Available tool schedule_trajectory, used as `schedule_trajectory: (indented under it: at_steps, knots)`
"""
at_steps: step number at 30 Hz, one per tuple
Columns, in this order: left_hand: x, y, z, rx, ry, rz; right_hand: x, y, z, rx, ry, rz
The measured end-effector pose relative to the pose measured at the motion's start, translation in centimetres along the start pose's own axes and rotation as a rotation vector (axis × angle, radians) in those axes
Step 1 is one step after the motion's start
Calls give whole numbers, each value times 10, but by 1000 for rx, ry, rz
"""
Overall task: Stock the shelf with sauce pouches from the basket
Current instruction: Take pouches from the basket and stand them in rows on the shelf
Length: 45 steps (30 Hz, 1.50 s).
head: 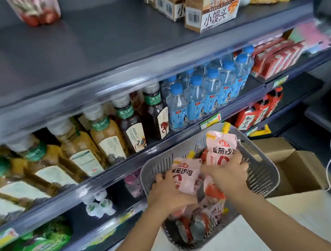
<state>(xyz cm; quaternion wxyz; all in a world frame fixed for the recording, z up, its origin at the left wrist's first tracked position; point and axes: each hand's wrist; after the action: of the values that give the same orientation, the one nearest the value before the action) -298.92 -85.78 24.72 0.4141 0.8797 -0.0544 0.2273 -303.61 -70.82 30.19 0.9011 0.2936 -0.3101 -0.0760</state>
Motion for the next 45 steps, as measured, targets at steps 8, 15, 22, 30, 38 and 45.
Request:
schedule_trajectory:
  at_steps: [8, 15, 22, 30, 38, 45]
  knots:
    - [145, 90, 47, 486, -99, -308, 158, -15, 48, -111, 429, 62]
    - [293, 182, 86, 601, -273, -544, 270, -42, 101, -266, 641, 393]
    - [336, 261, 92, 536, -346, -999, 339, -54, 167, -350, 819, 444]
    - [279, 368, 90, 193, -118, -1449, 340, -79, 233, -329, 1027, 312]
    - [189, 423, 122, 227, 103, -1549, 313, -129, 284, -316, 1093, 385]
    - [160, 435, 146, 320, 231, -1502, 305, -165, 297, -266, 1079, 386]
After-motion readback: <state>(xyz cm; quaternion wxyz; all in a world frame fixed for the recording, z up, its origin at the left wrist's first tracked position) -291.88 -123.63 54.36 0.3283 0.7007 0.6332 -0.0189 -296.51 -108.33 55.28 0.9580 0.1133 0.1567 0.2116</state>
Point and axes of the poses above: each hand's wrist, its own x-axis away from the middle knuckle, its own y-axis out of the back of the hand, z = x × y, and after that the axes turned 7 degrees about -y, right-handed
